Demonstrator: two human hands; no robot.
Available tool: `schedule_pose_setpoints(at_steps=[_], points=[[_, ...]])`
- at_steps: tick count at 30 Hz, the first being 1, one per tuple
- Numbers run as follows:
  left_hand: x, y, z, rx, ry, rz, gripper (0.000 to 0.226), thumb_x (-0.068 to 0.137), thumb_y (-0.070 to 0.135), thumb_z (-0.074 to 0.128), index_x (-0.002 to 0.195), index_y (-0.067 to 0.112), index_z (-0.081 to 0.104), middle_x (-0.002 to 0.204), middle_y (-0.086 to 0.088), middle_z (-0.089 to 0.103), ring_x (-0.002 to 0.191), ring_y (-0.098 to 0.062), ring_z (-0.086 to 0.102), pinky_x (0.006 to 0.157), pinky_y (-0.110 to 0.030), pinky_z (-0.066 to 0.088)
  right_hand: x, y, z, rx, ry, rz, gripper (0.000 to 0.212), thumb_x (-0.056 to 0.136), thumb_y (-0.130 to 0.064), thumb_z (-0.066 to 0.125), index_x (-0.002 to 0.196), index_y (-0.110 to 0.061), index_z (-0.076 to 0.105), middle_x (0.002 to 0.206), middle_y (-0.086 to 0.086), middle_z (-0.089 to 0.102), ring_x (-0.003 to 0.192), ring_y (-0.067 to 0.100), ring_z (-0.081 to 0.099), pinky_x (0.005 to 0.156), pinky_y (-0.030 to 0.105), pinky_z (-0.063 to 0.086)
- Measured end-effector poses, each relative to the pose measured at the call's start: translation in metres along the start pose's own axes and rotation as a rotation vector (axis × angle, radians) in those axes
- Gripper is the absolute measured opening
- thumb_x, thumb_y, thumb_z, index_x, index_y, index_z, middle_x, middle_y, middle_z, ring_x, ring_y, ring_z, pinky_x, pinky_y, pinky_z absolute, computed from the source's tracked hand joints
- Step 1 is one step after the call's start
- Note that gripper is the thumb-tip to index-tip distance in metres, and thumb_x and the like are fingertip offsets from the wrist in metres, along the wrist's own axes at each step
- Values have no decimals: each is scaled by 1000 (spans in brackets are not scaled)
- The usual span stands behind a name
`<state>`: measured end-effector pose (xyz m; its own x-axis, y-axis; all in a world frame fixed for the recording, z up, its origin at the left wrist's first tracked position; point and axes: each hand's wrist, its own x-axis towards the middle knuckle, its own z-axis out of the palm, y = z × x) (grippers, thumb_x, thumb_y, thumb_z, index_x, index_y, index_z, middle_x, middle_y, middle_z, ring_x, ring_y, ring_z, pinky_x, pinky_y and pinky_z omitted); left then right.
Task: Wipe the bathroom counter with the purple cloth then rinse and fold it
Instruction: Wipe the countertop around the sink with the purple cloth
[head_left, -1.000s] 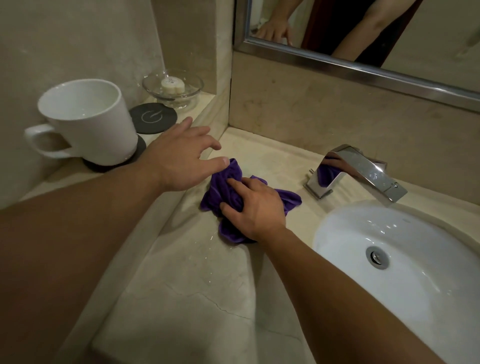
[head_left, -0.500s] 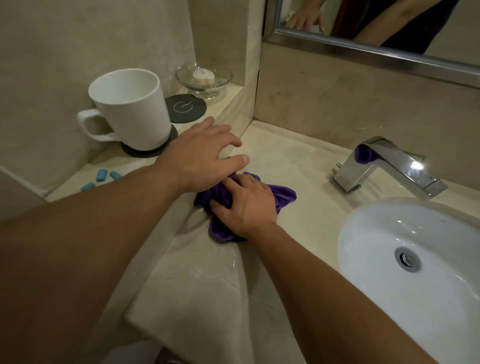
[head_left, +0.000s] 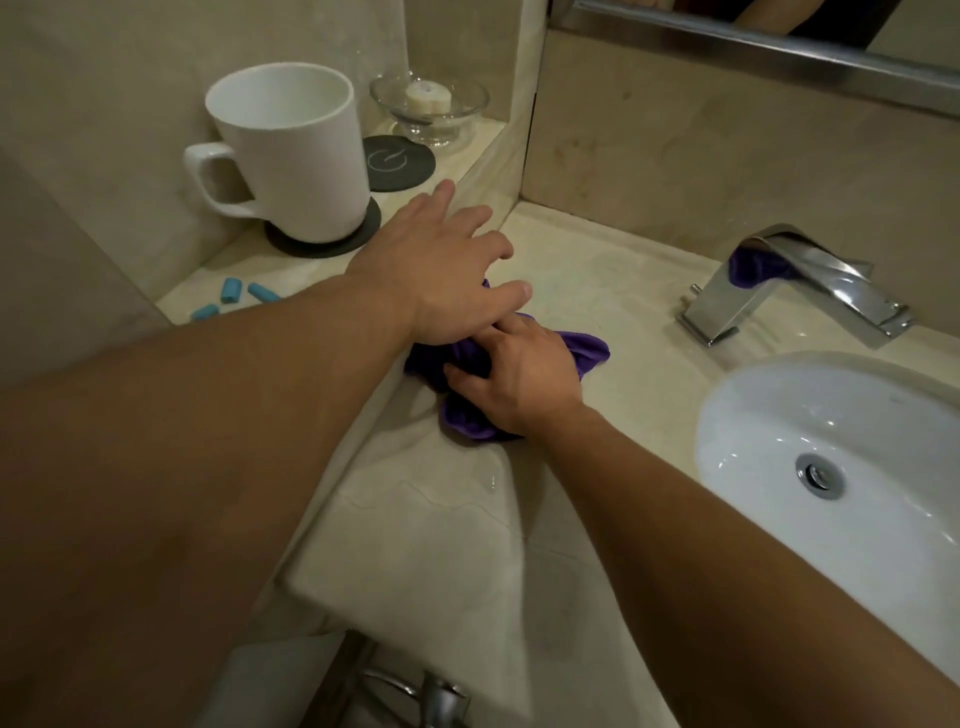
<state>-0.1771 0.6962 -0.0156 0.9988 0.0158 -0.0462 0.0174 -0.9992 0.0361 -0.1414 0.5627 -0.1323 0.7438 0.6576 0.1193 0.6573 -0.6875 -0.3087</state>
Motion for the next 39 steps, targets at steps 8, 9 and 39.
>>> schedule_pose_setpoints(at_steps=[8, 9, 39], points=[[-8, 3, 2, 36, -12, -7, 63, 90, 68, 34, 144, 38, 44, 165, 0, 15, 152, -32, -2, 121, -45, 4, -25, 27, -12, 3, 10, 11, 63, 85, -63, 50, 139, -29, 57, 127, -2, 64, 112, 23, 60, 90, 37, 48], [-9, 4, 1, 29, -18, -11, 62, 90, 69, 34, 144, 38, 44, 165, 0, 14, 152, -31, -3, 121, -44, 3, -28, 31, -15, 4, 4, 21, 64, 86, -63, 49, 139, -28, 57, 129, -1, 64, 114, 23, 59, 92, 37, 48], [-58, 12, 0, -105, 107, -166, 60, 95, 60, 36, 145, 28, 45, 163, -4, 18, 149, -30, 11, 121, -43, 9, -81, 9, -16, -63, 74, 276, 69, 89, -70, 40, 145, -30, 48, 137, 0, 58, 123, 24, 53, 99, 41, 47]])
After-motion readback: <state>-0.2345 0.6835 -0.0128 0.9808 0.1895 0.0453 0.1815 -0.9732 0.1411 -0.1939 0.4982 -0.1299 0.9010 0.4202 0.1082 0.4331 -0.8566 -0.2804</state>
